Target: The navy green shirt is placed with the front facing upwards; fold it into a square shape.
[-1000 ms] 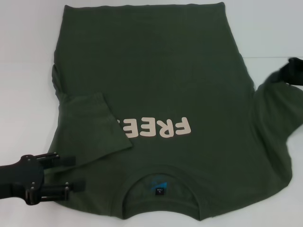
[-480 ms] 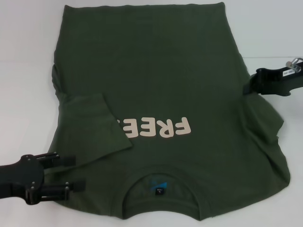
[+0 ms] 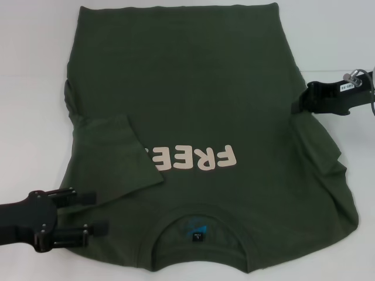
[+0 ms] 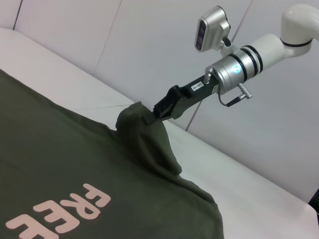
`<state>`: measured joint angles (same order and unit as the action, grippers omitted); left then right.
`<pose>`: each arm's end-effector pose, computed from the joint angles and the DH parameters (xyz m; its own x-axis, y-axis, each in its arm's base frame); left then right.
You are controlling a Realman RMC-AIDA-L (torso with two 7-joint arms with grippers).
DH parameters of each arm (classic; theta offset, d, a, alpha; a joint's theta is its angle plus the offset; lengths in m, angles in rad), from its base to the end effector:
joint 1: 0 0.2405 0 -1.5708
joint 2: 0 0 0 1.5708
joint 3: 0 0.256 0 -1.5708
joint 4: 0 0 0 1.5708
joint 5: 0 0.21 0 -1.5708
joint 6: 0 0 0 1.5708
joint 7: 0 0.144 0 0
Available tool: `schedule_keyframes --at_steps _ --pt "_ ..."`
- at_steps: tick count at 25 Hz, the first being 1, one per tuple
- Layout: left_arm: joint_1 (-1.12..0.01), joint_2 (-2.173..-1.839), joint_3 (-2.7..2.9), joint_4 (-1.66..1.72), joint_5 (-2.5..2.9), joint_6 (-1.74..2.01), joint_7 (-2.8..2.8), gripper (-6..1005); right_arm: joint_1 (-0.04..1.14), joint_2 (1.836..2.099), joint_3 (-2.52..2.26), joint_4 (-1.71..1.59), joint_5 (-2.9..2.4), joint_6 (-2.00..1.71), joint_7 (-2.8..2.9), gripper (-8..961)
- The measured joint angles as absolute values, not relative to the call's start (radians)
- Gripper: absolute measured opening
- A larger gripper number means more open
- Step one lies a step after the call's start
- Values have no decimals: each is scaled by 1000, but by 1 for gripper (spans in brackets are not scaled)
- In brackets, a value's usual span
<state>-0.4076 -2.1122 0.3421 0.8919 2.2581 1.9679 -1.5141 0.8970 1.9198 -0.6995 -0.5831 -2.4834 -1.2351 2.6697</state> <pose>-0.2956 0.2575 0.0496 0.6934 0.4986 0.5202 0.5847 -0.8113 -0.0017 0.2320 0.4462 0.0463 0.1877 -0.9031 -0.3862 -0.9739 -0.1198 -0.1929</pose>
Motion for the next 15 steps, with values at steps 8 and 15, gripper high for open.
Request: schedule_keyframes --at_steps 8,15 --pt "-410 -2112 342 886 2258 1968 -1515 848 898 1925 -699 -568 -2483 -1162 2673 17" --pt "-414 -2112 342 879 2258 1968 -1516 848 903 1930 -692 -566 -2475 -1123 2675 21"
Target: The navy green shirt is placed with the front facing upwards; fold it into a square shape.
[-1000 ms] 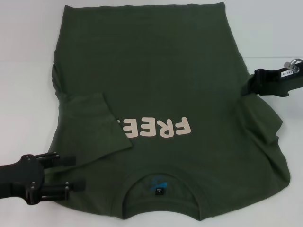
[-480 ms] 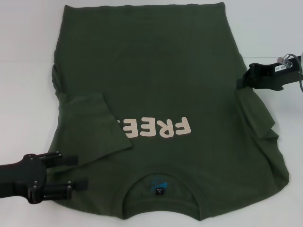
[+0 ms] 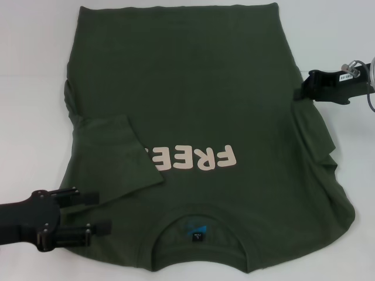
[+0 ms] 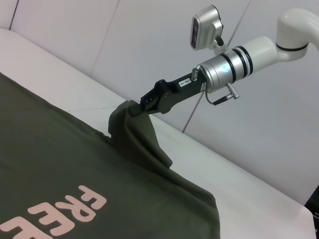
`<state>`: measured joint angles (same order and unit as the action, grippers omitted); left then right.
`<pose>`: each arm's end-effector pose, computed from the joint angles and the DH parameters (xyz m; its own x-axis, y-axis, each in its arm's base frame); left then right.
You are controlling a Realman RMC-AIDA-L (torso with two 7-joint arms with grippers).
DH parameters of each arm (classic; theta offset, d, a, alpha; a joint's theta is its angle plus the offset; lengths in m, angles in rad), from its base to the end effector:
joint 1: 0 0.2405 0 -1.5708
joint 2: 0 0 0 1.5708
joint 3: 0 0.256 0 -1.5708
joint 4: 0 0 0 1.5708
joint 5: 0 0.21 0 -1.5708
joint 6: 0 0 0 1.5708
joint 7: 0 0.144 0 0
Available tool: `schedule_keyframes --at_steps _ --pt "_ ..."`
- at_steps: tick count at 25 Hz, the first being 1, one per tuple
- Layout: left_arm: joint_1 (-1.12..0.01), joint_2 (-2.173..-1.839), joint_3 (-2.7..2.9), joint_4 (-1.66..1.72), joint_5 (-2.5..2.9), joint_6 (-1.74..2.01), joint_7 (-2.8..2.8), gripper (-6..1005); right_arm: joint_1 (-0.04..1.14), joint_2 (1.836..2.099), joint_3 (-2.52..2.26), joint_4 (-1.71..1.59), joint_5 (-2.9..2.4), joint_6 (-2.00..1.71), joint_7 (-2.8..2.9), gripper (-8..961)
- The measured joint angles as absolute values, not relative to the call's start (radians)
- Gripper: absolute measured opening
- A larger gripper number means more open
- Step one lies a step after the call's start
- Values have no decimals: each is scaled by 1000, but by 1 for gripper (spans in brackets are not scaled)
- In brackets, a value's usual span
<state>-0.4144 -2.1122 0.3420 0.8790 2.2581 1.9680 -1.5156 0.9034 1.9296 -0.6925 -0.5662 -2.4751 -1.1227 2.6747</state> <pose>-0.2939 0.2588 0.0475 0.6887 0.5013 0.5239 0.5832 -0.8123 0.0107 0.2336 0.4581 0.0460 0.1811 -0.8650 -0.4680 -0.9734 -0.0899 -0.2106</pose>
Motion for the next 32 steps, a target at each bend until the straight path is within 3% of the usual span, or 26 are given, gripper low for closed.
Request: schedule_keyframes --at_steps 19,26,32 --pt "-419 -2112 342 878 2266 1962 -1516 847 905 1944 -697 -540 -2468 -1132 2673 31" --pt "-419 -2112 342 877 2263 1962 -1516 847 897 1933 -700 -518 -2394 -1137 2664 313" --pt "-419 -2112 342 877 2266 1962 -1534 848 894 1872 -703 -514 -2404 -1219 2703 570"
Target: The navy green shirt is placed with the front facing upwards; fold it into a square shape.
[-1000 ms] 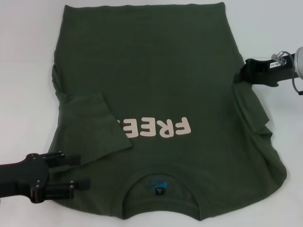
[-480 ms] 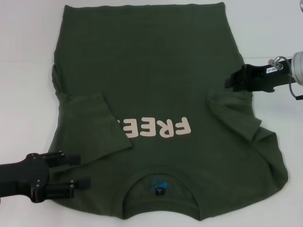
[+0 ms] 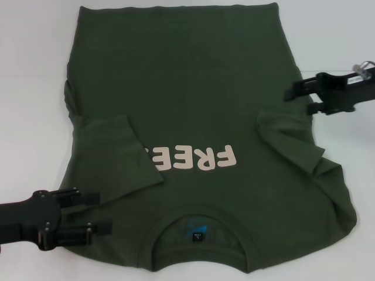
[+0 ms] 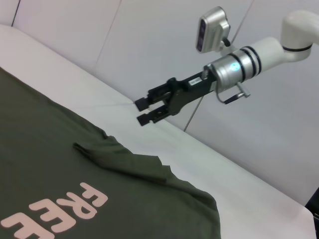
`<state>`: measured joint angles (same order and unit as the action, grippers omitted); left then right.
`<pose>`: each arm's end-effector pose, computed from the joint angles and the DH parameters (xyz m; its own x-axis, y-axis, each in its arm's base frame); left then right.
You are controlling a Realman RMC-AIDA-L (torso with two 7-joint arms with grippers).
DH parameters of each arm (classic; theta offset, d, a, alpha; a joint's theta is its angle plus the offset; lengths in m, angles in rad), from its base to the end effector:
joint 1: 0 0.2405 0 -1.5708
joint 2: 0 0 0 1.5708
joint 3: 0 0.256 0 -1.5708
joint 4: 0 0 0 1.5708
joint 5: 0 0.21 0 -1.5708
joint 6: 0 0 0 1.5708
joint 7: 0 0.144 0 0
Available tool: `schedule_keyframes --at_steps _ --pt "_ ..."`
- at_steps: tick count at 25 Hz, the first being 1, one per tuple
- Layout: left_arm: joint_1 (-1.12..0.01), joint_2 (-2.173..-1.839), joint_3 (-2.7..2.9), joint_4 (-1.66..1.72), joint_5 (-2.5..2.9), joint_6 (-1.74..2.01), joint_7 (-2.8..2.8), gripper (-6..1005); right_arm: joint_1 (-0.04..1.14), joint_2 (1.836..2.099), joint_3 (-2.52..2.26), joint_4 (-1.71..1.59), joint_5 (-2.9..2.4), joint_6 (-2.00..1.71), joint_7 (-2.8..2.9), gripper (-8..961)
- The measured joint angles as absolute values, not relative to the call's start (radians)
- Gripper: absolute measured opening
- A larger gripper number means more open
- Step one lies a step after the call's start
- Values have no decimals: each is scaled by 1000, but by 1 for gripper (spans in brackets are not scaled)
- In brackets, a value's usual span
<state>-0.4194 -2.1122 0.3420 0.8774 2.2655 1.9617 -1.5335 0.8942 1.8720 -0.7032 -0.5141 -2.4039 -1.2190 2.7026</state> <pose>-0.2938 0.2603 0.0466 0.6811 0.5175 0.5180 0.5962 -0.8026 0.0178 0.2380 0.4490 0.0563 0.0990 -0.9006 -0.4233 -0.9910 -0.0506 -0.1239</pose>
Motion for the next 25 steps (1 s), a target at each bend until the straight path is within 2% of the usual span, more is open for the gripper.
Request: schedule_keyframes --at_steps 4,6,8,18,25 --pt "-420 -2112 342 877 2267 1962 -1537 848 899 1829 -712 -518 -2482 -1302 2741 688" --pt "-420 -2112 342 877 2267 1962 -1537 848 905 1823 -712 -525 -2525 -1326 2749 748" --pt "-420 -2112 342 877 2267 1962 -1537 848 915 1821 -715 -536 -2587 -1357 2751 748" --pt "-420 -2112 342 877 2265 1962 -1537 848 927 1847 -786 -542 -2679 -1347 2725 742" --pt "-420 -2112 342 877 2261 1961 -1536 847 905 1880 -787 -542 -2680 -1290 2716 737"
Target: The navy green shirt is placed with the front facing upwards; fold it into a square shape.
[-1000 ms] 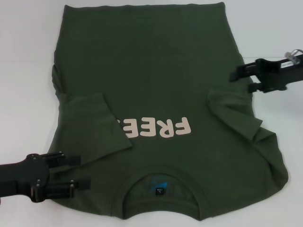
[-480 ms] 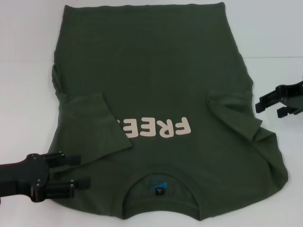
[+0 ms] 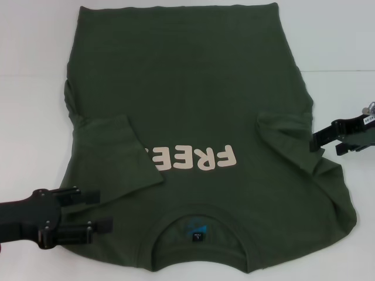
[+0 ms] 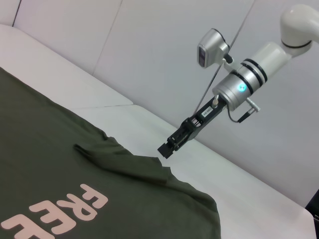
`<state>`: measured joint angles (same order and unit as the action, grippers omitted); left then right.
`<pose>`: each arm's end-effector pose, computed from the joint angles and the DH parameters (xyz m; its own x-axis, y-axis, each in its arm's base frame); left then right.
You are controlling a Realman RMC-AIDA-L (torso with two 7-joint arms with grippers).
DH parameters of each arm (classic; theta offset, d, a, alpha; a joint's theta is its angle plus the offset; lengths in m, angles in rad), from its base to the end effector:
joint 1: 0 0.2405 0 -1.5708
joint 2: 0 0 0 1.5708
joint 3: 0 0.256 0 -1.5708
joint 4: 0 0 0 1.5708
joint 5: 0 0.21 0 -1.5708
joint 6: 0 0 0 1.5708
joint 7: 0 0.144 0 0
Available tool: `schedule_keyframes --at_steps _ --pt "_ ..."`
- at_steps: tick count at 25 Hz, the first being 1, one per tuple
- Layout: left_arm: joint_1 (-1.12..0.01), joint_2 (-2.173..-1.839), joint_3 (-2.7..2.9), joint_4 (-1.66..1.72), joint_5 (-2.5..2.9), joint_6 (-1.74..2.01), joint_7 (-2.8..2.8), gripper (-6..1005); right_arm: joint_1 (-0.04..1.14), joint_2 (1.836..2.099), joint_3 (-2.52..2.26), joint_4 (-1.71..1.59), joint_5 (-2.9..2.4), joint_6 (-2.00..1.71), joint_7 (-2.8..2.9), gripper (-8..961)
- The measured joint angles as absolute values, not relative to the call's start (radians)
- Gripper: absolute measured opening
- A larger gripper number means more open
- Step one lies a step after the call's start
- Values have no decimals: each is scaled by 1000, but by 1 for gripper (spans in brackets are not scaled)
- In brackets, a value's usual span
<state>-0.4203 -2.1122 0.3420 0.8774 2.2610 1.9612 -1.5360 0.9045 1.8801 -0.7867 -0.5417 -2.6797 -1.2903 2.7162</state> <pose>-0.2932 0.2609 0.0470 0.6794 0.5163 0.5215 0.5963 -0.8025 0.0177 0.2623 0.4301 0.0516 0.1997 -0.9587 -0.2023 -0.9122 -0.1065 -0.3957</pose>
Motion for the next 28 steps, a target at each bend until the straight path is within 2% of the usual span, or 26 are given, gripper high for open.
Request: schedule_keyframes --at_steps 16,22,28 --pt "-421 -2112 342 868 2263 1959 -1531 847 893 1918 -785 -535 -2674 -1228 2714 725" --pt "-422 -2112 342 867 2264 1959 -1530 847 893 1924 -784 -533 -2674 -1218 2714 507" --pt "-422 -2112 342 867 2266 1958 -1529 848 893 1927 -788 -533 -2676 -1214 2714 348"
